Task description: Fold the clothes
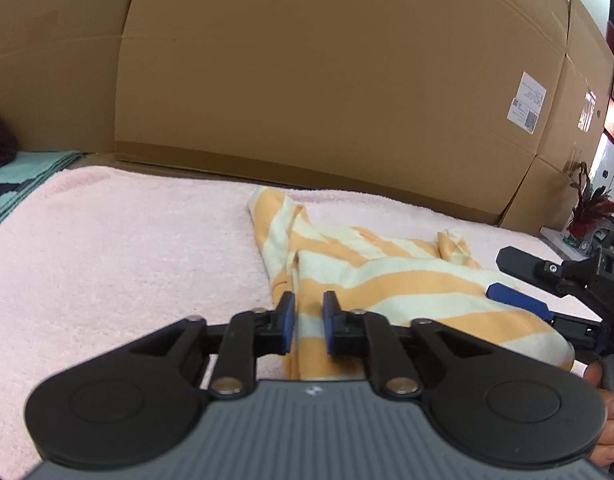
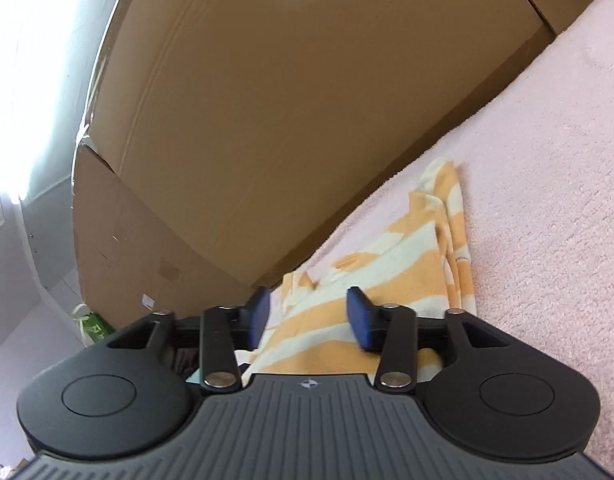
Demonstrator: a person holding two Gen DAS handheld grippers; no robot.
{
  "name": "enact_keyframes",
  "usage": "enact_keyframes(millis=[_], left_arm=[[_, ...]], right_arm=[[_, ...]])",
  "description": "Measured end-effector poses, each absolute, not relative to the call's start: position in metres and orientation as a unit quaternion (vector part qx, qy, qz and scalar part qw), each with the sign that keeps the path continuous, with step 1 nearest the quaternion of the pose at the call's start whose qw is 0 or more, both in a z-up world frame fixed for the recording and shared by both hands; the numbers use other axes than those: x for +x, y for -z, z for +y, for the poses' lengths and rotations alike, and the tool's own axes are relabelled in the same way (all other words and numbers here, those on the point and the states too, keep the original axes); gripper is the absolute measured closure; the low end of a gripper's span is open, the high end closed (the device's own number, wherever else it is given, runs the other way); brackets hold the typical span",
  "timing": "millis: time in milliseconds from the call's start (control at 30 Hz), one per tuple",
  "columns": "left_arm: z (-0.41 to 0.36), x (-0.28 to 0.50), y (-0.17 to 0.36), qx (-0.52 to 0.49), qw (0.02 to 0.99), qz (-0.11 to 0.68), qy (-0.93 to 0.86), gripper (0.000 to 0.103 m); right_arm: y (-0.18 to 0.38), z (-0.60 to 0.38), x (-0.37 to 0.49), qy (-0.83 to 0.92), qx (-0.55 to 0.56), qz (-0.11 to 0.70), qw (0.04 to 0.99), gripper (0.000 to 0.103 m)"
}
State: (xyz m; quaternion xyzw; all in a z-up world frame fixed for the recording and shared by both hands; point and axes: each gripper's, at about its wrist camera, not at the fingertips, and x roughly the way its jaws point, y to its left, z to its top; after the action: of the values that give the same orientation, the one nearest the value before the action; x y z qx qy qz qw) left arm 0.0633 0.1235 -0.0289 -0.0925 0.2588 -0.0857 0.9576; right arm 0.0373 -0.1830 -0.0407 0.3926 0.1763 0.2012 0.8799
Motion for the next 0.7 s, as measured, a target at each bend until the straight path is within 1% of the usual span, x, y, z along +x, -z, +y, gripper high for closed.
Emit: enact_keyframes(millis=[33,67,100,133,167,200,233,267,333,367,400,433,500,533,567,600,633,667,700], left_arm=[[0.127,0.065,0.03,-0.103,0.955,0.266,0.083,0.02],[0.132,0.067,0.03,-0.117,0.952,0.269,0.086,0.017],[0.137,0.068,0.031,-0.133,0.948,0.272,0.096,0.018],[0.142,0.069,0.033,-0.15,0.944,0.274,0.107,0.021],[0.146,0.068,0.034,-0.165,0.941,0.273,0.112,0.028],[0.151,0.068,0.035,-0.179,0.939,0.27,0.114,0.034],[0.155,0.067,0.036,-0.191,0.937,0.268,0.118,0.051],[0.156,0.067,0.036,-0.197,0.935,0.267,0.123,0.066],[0.157,0.064,0.036,-0.201,0.935,0.26,0.129,0.074],[0.156,0.061,0.034,-0.197,0.939,0.253,0.128,0.075],[0.155,0.058,0.033,-0.192,0.942,0.246,0.126,0.076],[0.154,0.055,0.032,-0.19,0.942,0.244,0.129,0.076],[0.155,0.051,0.033,-0.193,0.936,0.254,0.148,0.049],[0.157,0.052,0.035,-0.204,0.927,0.268,0.167,0.029],[0.16,0.051,0.038,-0.219,0.919,0.272,0.184,0.025],[0.163,0.048,0.042,-0.236,0.914,0.267,0.193,0.025],[0.166,0.045,0.044,-0.245,0.912,0.262,0.198,0.027],[0.165,0.043,0.043,-0.24,0.914,0.259,0.199,0.031],[0.162,0.041,0.042,-0.228,0.919,0.256,0.197,0.032]], right_arm=[[0.041,-0.184,0.036,-0.196,0.398,0.177,0.879,0.055],[0.043,-0.187,0.036,-0.191,0.408,0.176,0.875,0.055],[0.045,-0.19,0.036,-0.18,0.421,0.176,0.871,0.055],[0.047,-0.193,0.036,-0.169,0.434,0.177,0.867,0.056],[0.049,-0.196,0.036,-0.165,0.444,0.177,0.863,0.059],[0.048,-0.195,0.035,-0.157,0.448,0.179,0.862,0.07],[0.047,-0.195,0.034,-0.141,0.445,0.18,0.866,0.084],[0.045,-0.194,0.031,-0.123,0.439,0.179,0.872,0.089],[0.044,-0.193,0.028,-0.114,0.436,0.169,0.877,0.09],[0.044,-0.193,0.027,-0.114,0.437,0.164,0.877,0.09],[0.044,-0.192,0.026,-0.115,0.438,0.16,0.877,0.088],[0.046,-0.196,0.022,-0.111,0.45,0.148,0.873,0.08],[0.051,-0.205,0.015,-0.1,0.481,0.123,0.862,0.073],[0.054,-0.21,0.011,-0.092,0.498,0.11,0.855,0.072],[0.056,-0.213,0.009,-0.087,0.511,0.104,0.849,0.07],[0.059,-0.215,0.007,-0.082,0.523,0.099,0.843,0.067],[0.06,-0.216,0.008,-0.075,0.529,0.103,0.839,0.062],[0.061,-0.215,0.009,-0.072,0.529,0.108,0.839,0.064],[0.058,-0.213,0.009,-0.073,0.523,0.112,0.842,0.062]])
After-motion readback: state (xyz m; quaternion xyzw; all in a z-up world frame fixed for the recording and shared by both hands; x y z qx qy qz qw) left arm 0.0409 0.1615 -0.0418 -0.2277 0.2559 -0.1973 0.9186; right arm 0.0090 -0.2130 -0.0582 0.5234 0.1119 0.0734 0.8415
